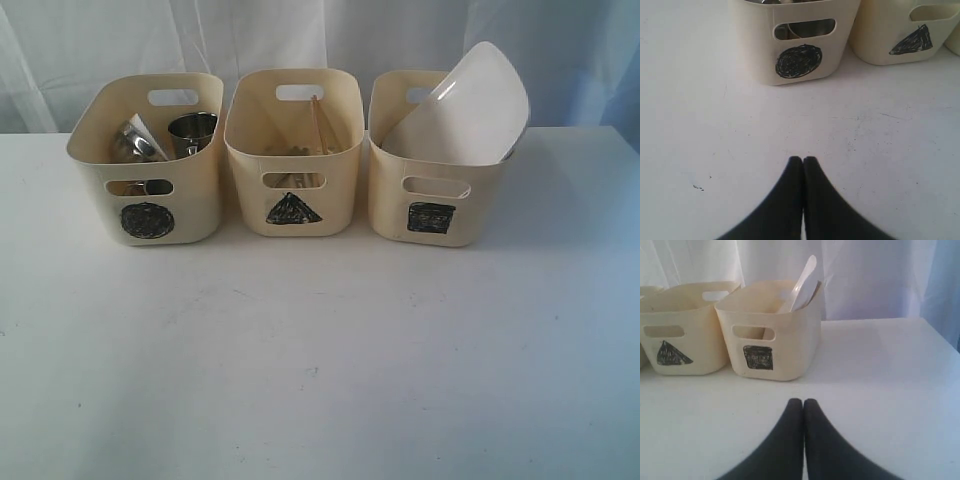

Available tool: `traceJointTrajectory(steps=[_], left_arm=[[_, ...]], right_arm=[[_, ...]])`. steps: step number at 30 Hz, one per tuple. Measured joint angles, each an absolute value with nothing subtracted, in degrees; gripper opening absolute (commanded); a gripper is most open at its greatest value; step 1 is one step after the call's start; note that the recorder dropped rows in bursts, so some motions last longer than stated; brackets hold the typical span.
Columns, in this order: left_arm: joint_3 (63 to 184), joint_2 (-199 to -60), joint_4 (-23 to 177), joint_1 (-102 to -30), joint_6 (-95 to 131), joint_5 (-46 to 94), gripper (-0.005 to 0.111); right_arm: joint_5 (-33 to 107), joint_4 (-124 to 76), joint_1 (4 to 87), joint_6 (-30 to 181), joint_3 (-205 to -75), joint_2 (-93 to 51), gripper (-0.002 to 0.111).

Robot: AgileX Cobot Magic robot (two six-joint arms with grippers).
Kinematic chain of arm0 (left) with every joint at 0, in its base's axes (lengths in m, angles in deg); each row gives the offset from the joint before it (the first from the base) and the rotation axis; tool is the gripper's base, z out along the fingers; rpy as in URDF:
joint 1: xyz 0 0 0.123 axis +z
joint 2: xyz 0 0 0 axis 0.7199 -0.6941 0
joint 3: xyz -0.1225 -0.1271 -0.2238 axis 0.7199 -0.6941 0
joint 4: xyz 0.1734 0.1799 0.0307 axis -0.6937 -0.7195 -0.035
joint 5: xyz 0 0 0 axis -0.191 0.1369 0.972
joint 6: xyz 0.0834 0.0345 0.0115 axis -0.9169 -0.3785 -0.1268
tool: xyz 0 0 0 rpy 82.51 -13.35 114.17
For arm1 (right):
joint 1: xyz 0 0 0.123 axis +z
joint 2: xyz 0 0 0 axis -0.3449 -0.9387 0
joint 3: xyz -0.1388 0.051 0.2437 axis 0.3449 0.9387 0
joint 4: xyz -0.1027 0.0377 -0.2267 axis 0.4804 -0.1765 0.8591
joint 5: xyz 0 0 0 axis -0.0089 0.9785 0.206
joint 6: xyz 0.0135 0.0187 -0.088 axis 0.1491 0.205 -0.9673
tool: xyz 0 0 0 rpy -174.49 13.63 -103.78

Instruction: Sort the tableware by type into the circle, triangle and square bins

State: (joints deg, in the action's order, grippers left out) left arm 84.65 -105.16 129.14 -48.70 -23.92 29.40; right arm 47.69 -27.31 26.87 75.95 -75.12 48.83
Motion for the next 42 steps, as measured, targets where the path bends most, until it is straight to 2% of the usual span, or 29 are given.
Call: traceJointTrajectory(steps=[7, 22, 25, 27, 31, 36, 42], left_arm=[[84.65, -105.16, 129.14, -48.7, -23.92, 29.4, 0.0], [84.65, -105.16, 129.14, -48.7, -24.02, 29.17, 0.0], [83.49, -104.6, 125.38, -48.7, -27.68, 17.7, 0.0], [80.7, -101.0, 121.45, -48.7, -28.12, 12.18, 0.0], [76.29, -92.3, 116.49, -48.7, -20.96, 12.93, 0.0], [70.97, -79.1, 103.38, -48.7, -3.39, 21.32, 0.0], [66.52, -69.57, 93.7, -48.7, 9.67, 31.4, 0.0]], right_arm=[[54.71, -26.03, 26.87, 75.95, -75.12, 48.83, 0.0], [55.62, -26.03, 26.87, 75.95, -75.12, 48.83, 0.0], [55.62, -26.03, 26.87, 75.95, -75.08, 48.83, 0.0], [55.62, -26.03, 26.87, 75.95, -75.08, 48.83, 0.0], [55.62, -26.03, 26.87, 75.95, -75.08, 48.83, 0.0], [55.62, -26.03, 26.87, 75.95, -75.08, 48.83, 0.0], [55.62, -26.03, 26.87, 75.95, -74.98, 48.83, 0.0]])
